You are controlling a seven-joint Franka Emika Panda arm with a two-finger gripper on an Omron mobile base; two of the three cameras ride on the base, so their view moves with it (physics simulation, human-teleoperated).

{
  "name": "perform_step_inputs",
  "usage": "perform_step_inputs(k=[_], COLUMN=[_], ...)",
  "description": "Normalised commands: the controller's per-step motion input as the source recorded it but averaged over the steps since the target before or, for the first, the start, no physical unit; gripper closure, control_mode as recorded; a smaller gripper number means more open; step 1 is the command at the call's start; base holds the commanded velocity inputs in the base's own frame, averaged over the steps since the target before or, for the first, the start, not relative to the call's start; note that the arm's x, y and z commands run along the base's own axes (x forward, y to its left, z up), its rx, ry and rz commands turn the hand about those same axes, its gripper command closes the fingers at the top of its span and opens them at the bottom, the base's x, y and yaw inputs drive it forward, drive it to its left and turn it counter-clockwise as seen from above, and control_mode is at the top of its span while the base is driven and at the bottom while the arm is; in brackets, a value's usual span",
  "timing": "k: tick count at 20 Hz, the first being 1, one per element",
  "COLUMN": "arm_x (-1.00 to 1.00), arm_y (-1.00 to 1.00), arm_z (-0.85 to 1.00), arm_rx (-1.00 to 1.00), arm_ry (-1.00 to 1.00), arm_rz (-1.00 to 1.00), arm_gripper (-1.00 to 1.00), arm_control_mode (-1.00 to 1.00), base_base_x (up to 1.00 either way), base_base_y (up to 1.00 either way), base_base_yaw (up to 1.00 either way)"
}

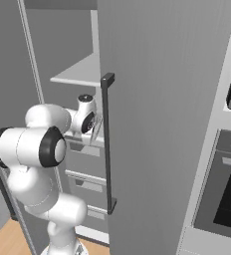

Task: Take the meat container that has the shrimp and place it on the second highest rack of the freezer. Then take the vegetable container that has the carrot and lemon and place it on the highest rack of the freezer.

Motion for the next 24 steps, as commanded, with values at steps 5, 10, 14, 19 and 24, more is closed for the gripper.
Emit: perform_step_inputs(k=[5,10,14,19,24], arm_x=[0.36,0.4,0.34,0.12,0.0], arm_y=[0.04,0.02,0.0,0.0,0.0], arm_z=[0.0,0.0,0.0,0.0,0.0], arm_rx=[-0.02,-0.01,-0.01,-0.02,0.0], arm_ry=[0.0,0.0,0.0,0.0,0.0], arm_rz=[-0.03,-0.03,-0.04,-0.03,0.0], arm_gripper=[1.0,1.0,1.0,1.0,-1.0], arm_control_mode=[-1.0,-1.0,-1.0,-1.0,-1.0], base_base_x=[0.0,0.0,0.0,0.0,0.0], base_base_y=[0.0,0.0,0.0,0.0,0.0], base_base_yaw=[0.0,0.0,0.0,0.0,0.0])
